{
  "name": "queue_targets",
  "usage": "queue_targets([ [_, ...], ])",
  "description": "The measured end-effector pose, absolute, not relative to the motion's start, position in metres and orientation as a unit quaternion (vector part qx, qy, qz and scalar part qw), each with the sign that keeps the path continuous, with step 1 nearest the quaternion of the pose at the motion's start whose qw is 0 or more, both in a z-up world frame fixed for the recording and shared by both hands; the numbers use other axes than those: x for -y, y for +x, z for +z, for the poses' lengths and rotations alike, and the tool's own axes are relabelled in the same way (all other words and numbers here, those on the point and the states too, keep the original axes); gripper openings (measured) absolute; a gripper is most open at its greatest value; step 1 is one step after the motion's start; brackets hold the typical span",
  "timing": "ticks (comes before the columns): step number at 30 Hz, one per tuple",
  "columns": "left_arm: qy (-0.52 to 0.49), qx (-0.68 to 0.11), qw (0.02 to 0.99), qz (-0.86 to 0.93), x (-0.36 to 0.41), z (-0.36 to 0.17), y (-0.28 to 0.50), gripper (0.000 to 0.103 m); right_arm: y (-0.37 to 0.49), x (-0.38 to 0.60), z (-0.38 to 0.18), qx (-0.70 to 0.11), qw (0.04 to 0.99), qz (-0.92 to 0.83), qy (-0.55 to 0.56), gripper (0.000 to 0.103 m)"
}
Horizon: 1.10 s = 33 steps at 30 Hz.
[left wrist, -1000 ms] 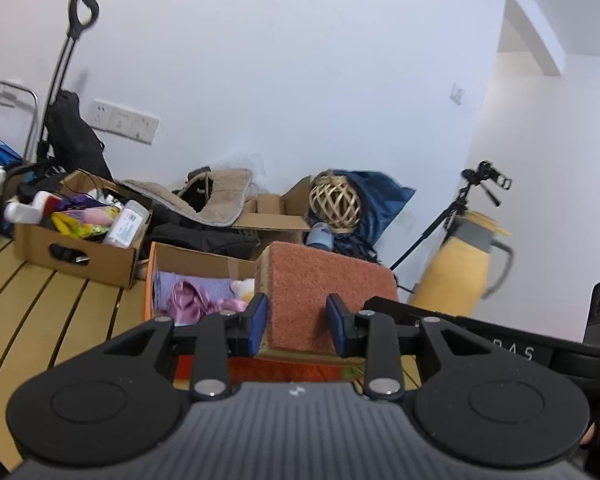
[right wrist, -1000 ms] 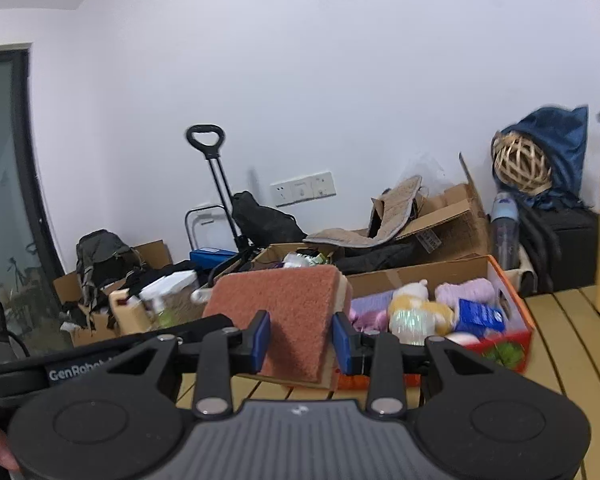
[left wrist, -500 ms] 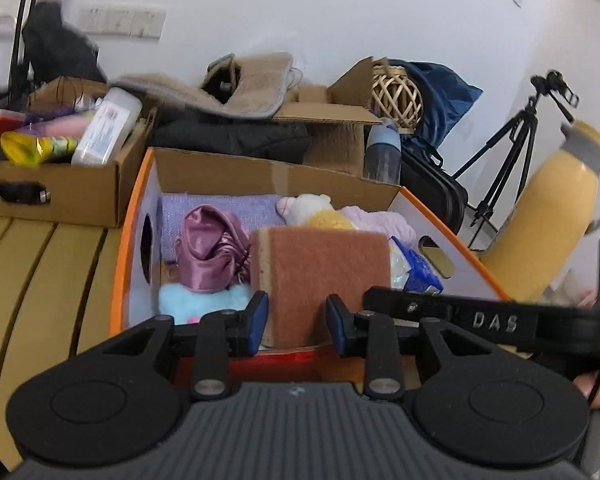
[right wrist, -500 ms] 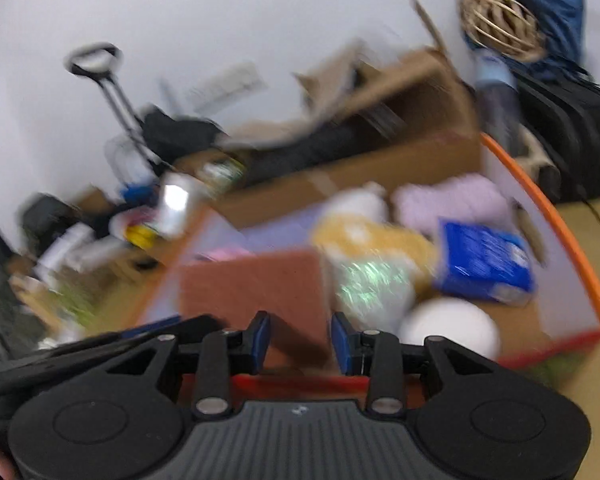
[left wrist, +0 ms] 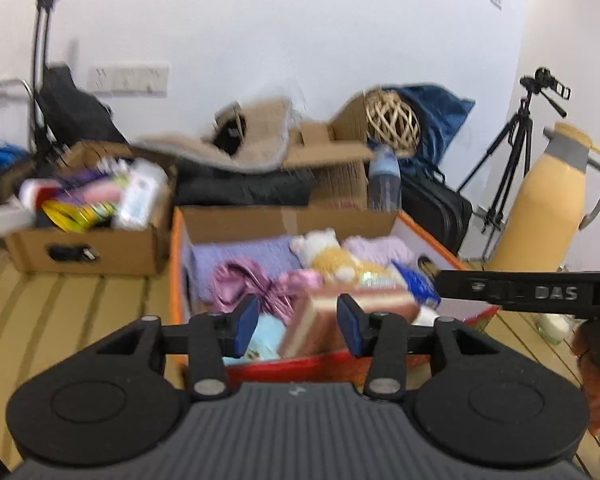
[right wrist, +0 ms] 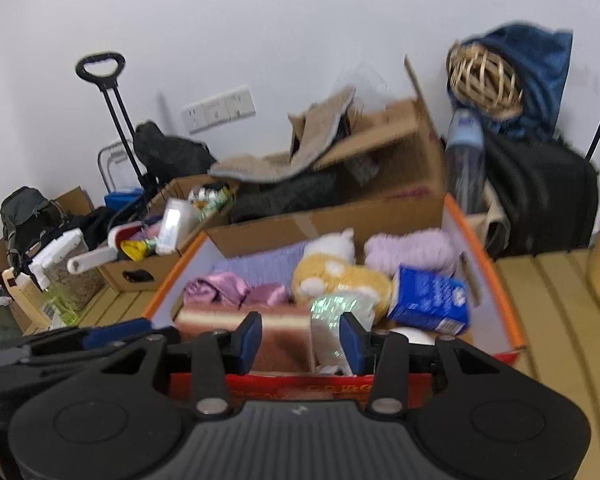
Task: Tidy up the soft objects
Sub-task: 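Withdraw both grippers from the box back over the table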
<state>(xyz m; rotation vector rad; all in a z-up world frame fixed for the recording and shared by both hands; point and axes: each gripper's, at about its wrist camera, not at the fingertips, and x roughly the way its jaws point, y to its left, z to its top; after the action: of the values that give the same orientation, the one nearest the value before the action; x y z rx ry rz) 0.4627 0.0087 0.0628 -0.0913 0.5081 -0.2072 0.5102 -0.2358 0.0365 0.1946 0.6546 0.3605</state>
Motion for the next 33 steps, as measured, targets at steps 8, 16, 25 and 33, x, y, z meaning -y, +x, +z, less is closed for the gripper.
queue_targets([
  [8,0.004,-0.154,0.987,-0.042,-0.010,0.112,0.388,0.092,0.438,0.271,0.093,-0.258,0.953,0.144,0.062,0.090],
  [16,0.012,-0.121,0.992,-0.044,-0.003,0.132,0.324,0.099,0.365,0.285,0.120,-0.190,0.974,0.121,0.022,0.103],
  [25,0.000,-0.110,0.993,-0.044,-0.003,0.133,0.267,0.100,0.304,0.286,0.131,-0.162,0.979,0.118,0.023,0.103],
  [33,0.029,-0.068,0.997,-0.014,-0.013,0.095,0.148,0.103,0.199,0.277,0.113,-0.113,0.988,0.104,-0.001,0.103],
])
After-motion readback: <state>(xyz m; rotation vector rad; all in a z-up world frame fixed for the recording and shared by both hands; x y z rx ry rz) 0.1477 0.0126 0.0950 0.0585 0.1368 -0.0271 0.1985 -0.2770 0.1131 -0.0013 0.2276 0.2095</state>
